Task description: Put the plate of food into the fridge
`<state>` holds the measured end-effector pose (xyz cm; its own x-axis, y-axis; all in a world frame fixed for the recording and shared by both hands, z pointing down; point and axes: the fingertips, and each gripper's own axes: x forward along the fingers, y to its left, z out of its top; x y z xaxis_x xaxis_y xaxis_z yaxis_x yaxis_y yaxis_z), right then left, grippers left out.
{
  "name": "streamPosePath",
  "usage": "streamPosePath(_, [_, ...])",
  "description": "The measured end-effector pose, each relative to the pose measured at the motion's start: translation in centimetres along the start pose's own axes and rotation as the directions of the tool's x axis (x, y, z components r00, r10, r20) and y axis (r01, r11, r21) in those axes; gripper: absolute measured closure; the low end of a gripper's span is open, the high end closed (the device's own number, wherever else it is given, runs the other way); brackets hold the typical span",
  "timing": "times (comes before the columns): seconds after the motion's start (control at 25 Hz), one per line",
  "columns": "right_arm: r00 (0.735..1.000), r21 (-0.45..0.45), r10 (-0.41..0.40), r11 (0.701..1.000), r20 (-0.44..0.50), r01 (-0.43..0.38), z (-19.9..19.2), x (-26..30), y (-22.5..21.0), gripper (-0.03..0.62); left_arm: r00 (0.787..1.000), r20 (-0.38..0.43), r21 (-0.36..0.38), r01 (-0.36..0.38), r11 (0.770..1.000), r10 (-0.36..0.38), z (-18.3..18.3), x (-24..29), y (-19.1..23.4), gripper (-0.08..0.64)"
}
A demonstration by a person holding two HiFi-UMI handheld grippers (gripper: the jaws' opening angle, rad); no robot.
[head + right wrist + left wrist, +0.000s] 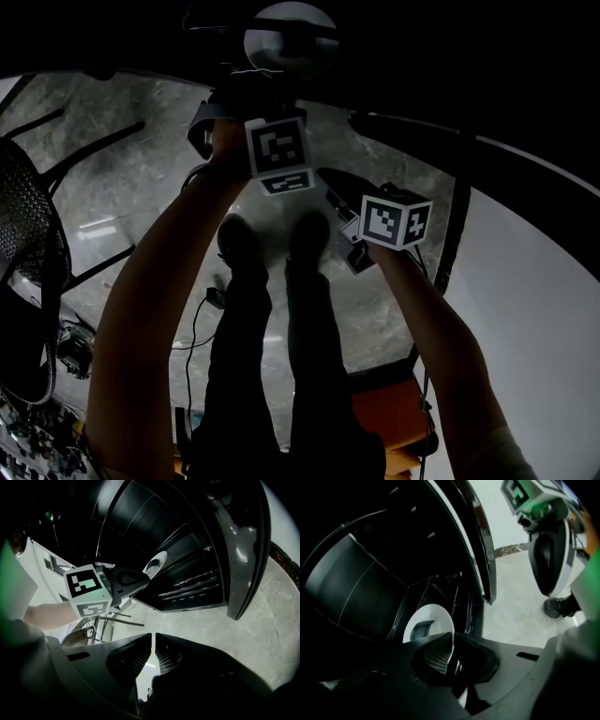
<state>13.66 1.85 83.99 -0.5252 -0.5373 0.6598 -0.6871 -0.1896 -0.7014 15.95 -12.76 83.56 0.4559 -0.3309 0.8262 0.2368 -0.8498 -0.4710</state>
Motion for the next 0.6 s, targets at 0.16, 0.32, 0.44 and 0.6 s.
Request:
streamPosePath(0.16, [1.000,0.014,0.001,1.000,0.010,-0.001,0.0,-0.1,-0.2,0.555,1.000,0.018,0.007,0.015,1.000,-0.016,0.4,0.1,0.1,0.540])
streamPosePath(0.32, [1.000,0.023,-0.001,1.000,0.010,0.001,-0.1,-0.1,-0.4,0.555,0.999,0.028,0.017,0.025,1.000,-0.026,0.3,-0.2,-0.3,0.535])
streamPosePath(0.44, [1.000,0.025,-0.001,1.000,0.008,0.001,-0.2,-0.1,-0.6,0.555,0.999,-0.018,0.032,0.027,0.999,-0.026,-0.9,-0.1,-0.4,0.459])
streamPosePath(0.6, [1.000,0.030,-0.002,1.000,0.004,0.002,-0.4,-0.2,-0.7,0.555,0.995,-0.102,0.037,0.005,0.999,-0.002,-2.7,0.6,0.2,0.448])
